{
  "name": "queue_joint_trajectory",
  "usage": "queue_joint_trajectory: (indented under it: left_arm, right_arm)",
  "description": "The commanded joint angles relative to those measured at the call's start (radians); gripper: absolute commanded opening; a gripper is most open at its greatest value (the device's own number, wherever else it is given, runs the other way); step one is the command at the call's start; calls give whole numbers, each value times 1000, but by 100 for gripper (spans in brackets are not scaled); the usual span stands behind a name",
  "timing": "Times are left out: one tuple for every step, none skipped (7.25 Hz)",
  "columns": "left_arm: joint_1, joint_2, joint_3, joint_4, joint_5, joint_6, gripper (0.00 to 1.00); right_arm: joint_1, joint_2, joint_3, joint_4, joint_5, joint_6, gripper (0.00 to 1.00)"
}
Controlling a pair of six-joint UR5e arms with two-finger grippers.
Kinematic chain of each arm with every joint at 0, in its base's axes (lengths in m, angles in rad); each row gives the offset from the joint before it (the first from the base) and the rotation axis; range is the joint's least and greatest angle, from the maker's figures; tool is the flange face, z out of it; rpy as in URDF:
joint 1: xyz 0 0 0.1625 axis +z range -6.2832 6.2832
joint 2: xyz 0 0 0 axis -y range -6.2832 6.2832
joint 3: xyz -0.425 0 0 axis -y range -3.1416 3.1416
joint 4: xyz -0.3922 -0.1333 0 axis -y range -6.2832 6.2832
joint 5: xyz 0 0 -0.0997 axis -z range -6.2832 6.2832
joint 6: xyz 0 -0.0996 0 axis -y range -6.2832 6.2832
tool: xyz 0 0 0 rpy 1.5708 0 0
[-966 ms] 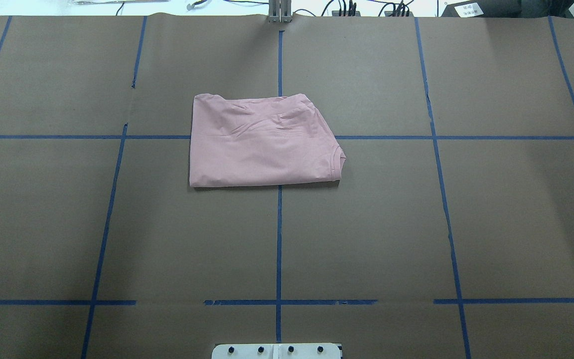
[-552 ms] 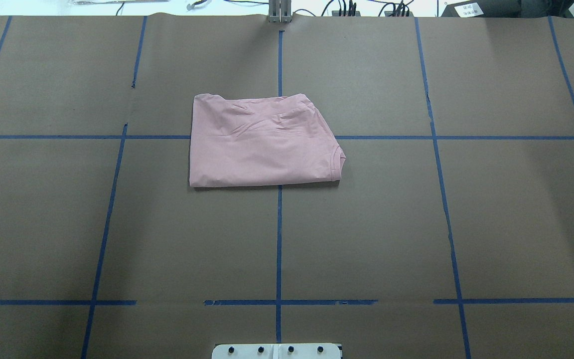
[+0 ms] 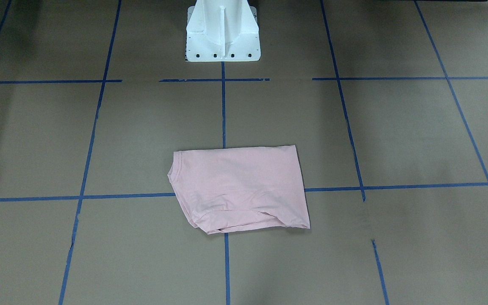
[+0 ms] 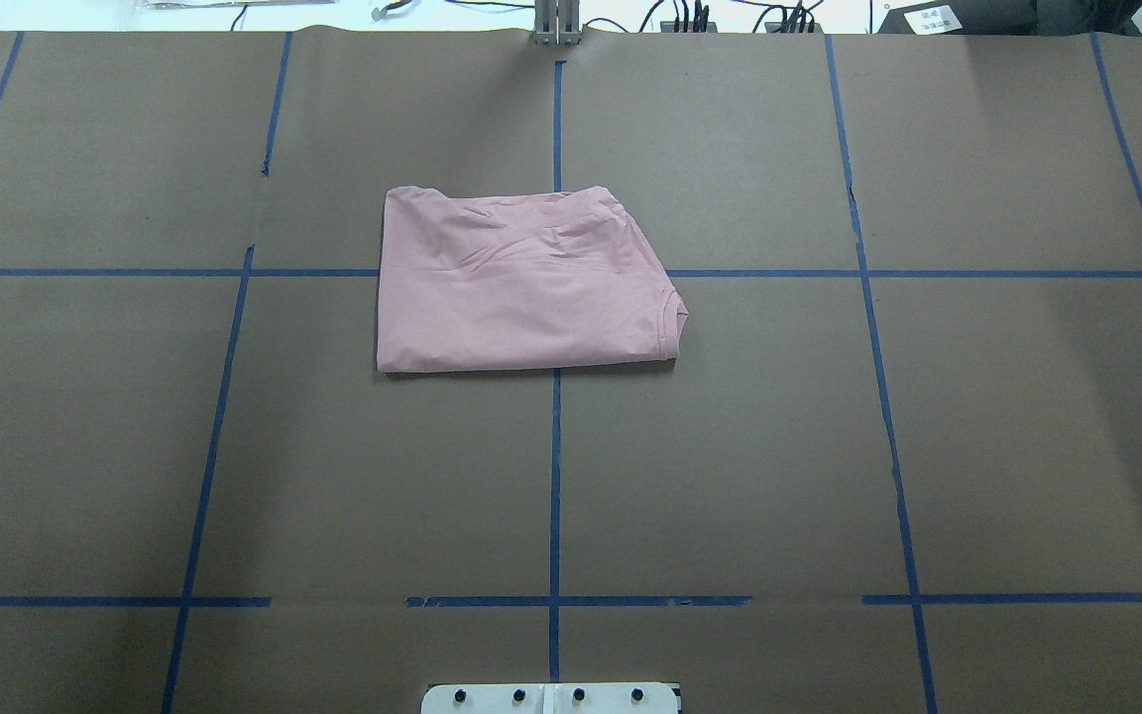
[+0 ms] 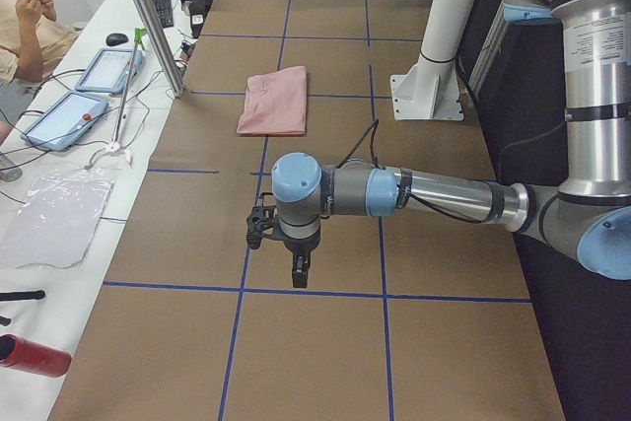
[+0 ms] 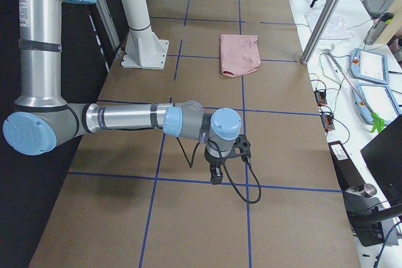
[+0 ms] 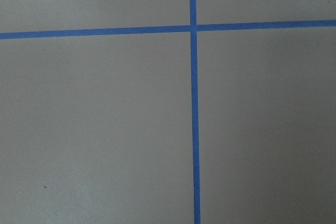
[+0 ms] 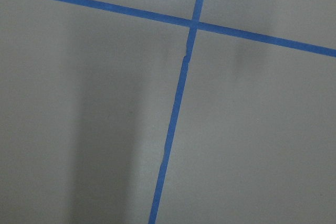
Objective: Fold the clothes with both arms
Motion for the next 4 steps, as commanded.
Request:
queue_joint_trajectory:
  left_arm:
    - [0,1,20,-37,-1,-2,100]
    - [0,1,23,-37,-7,-2,100]
    - [-1,1,17,-38,-38,0,100]
    - [0,1,19,-40,-61,-2,100]
  right_arm:
    - [0,4,-4,0,-1,0,100]
    - [0,6,-9,0,-1,0,100]
    - [-2,7,-13,0,2,0,100]
    - [0,6,-12,0,2,0,100]
